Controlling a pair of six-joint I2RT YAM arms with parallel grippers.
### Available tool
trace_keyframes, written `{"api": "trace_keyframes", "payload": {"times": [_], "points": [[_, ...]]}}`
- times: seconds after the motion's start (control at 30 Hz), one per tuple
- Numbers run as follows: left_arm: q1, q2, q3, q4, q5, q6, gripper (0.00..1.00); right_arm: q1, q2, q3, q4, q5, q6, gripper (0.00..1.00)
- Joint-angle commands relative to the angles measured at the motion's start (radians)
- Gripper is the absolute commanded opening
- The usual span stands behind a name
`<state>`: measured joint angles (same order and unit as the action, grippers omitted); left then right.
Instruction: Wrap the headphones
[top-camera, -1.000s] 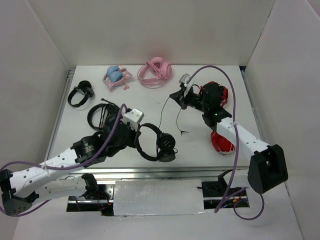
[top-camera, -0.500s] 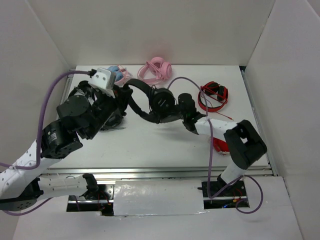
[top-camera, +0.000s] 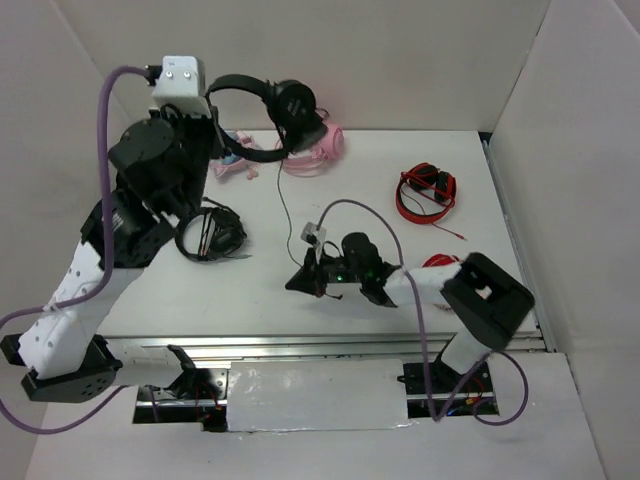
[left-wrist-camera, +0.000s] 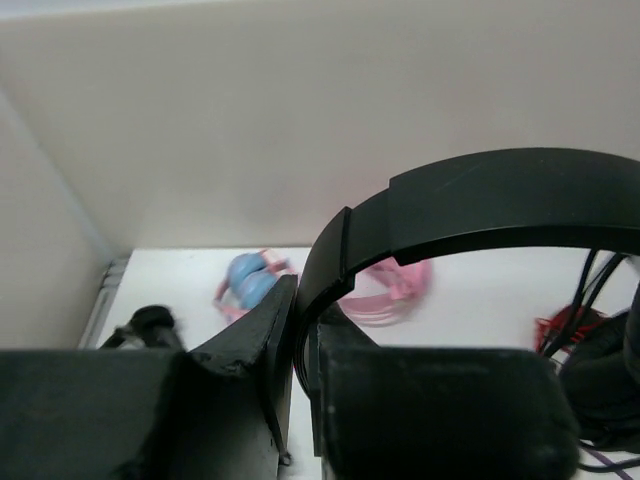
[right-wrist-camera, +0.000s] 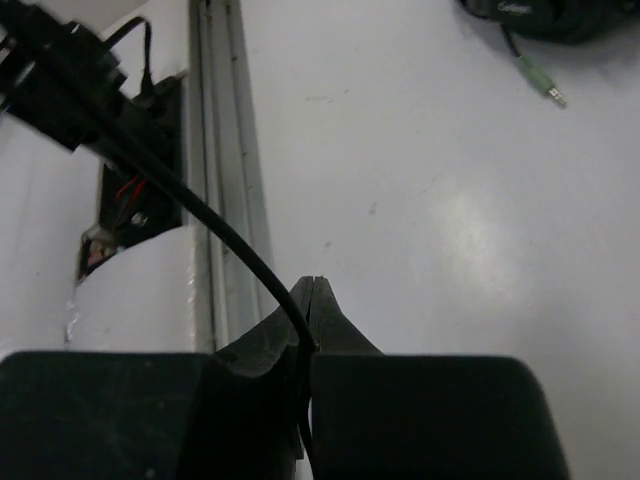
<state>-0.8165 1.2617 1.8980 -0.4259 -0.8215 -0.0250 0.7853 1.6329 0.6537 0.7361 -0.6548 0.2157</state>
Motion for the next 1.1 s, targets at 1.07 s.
{"api": "trace_keyframes", "payload": {"times": [1.07], "points": [[0.131,0.116,-0.948,0.211,0.490,-0.320,0.00,0.349,-0.671,0.293,-0.391,1.161,-0.941,0.00]]}}
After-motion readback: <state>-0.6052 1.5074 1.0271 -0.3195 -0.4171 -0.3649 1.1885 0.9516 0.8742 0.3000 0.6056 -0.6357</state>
